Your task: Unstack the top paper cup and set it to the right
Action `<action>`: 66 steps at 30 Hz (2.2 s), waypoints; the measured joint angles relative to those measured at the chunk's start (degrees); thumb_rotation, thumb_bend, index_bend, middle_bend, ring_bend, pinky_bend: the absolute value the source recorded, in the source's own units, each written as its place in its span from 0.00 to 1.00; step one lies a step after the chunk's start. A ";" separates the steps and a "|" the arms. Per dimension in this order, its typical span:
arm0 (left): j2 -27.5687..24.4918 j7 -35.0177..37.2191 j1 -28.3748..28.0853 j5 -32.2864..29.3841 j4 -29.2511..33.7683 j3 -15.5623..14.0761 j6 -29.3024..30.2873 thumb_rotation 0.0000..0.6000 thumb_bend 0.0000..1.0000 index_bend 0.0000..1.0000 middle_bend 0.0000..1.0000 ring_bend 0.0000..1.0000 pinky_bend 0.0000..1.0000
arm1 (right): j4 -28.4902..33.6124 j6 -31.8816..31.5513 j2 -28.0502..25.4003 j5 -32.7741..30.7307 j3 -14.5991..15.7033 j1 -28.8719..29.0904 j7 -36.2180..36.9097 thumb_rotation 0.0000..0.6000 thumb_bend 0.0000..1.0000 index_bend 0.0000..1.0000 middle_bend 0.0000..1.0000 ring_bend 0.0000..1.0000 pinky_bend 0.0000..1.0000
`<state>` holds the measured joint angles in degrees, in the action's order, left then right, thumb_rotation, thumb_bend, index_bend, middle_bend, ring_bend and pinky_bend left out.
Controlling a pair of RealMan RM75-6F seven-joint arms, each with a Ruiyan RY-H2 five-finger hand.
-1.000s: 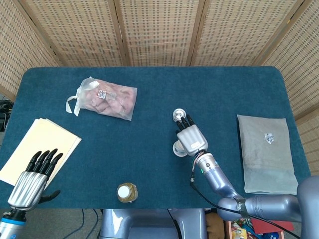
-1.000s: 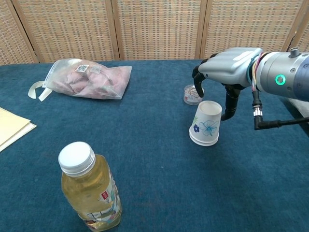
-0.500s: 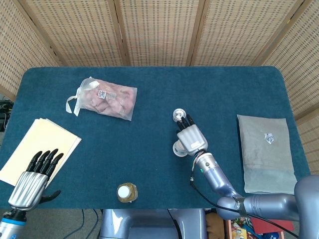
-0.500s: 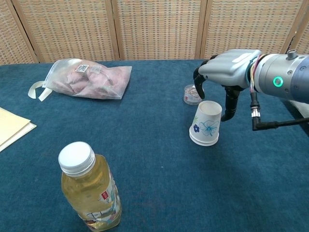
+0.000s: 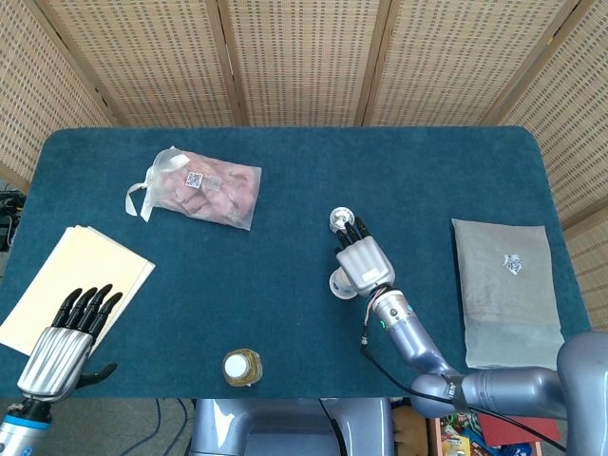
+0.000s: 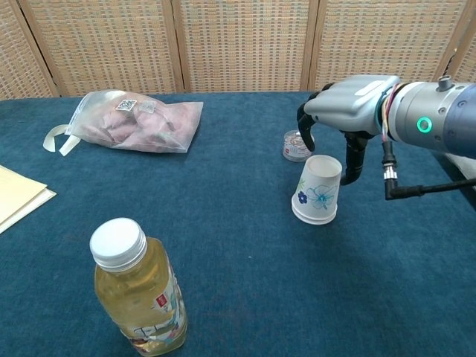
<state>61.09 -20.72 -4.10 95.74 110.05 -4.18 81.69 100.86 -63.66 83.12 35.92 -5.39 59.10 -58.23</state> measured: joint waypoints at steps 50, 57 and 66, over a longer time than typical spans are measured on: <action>0.21 -0.15 -0.19 0.20 -0.06 -0.26 -0.21 1.00 0.16 0.00 0.00 0.00 0.00 | 4.19 -4.40 -0.57 -2.01 -0.37 3.06 -5.77 1.00 0.38 0.48 0.18 0.00 0.04; 0.09 0.02 -0.13 0.31 -0.02 -0.29 -0.03 1.00 0.16 0.00 0.00 0.00 0.00 | 5.83 -5.57 -2.31 -2.90 -0.44 4.20 -9.02 1.00 0.38 0.48 0.18 0.00 0.04; -0.10 0.37 -0.01 0.52 -0.06 -0.31 0.36 1.00 0.16 0.00 0.00 0.00 0.00 | 8.30 -6.40 -4.15 -4.84 -0.42 5.83 -11.84 1.00 0.38 0.48 0.18 0.00 0.04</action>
<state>61.00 -20.36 -4.11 96.26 109.99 -4.49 82.05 109.16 -70.06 78.97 31.07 -5.81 64.93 -70.07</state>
